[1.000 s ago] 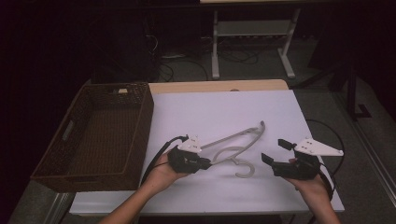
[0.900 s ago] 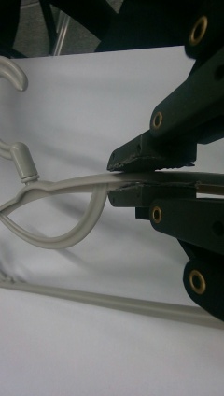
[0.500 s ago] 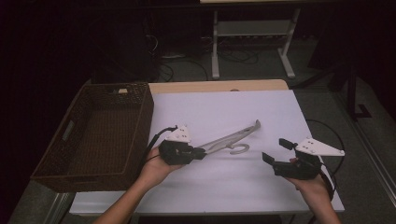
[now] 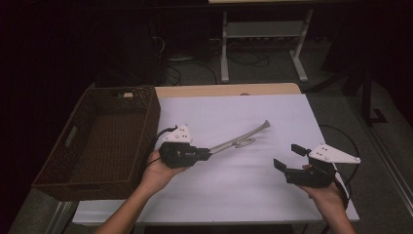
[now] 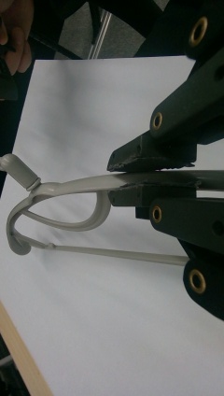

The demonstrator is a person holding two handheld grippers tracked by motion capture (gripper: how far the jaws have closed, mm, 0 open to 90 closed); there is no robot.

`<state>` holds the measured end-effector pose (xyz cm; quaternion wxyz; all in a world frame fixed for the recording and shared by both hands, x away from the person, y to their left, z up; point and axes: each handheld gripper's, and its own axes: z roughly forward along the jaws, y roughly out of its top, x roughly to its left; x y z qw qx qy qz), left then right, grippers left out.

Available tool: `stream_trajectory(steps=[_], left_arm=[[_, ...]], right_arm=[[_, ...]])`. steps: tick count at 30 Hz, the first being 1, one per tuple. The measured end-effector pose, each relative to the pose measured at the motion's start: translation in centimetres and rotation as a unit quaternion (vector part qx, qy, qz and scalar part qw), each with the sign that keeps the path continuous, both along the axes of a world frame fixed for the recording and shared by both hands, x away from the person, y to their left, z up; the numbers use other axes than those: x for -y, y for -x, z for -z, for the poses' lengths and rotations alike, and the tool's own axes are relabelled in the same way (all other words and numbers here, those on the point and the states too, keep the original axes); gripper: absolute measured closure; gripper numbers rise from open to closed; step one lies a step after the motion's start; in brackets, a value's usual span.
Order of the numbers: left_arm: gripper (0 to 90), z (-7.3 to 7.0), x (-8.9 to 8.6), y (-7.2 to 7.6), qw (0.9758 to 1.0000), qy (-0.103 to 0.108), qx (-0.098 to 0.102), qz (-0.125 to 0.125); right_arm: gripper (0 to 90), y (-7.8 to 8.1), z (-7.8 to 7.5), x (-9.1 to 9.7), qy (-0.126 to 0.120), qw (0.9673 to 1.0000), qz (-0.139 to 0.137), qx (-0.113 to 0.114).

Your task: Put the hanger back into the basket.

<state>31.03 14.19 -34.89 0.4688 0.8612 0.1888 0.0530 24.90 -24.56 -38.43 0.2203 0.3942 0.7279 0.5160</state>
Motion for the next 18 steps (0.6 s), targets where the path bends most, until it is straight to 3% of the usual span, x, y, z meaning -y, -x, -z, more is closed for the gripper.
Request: stream_trajectory(steps=[9,18], left_arm=[[82.8,-1.7,-0.6,-0.2,0.9997,0.019,-0.005,-0.011],[82.8,-4.7,-2.2,-0.7,0.9992,0.029,0.002,-0.025]], right_arm=[[16.9,-0.2,0.0,0.0,-0.002,1.0000,0.000,-0.001],[16.9,-0.2,-0.1,0.1,-0.002,1.0000,0.000,0.004]])
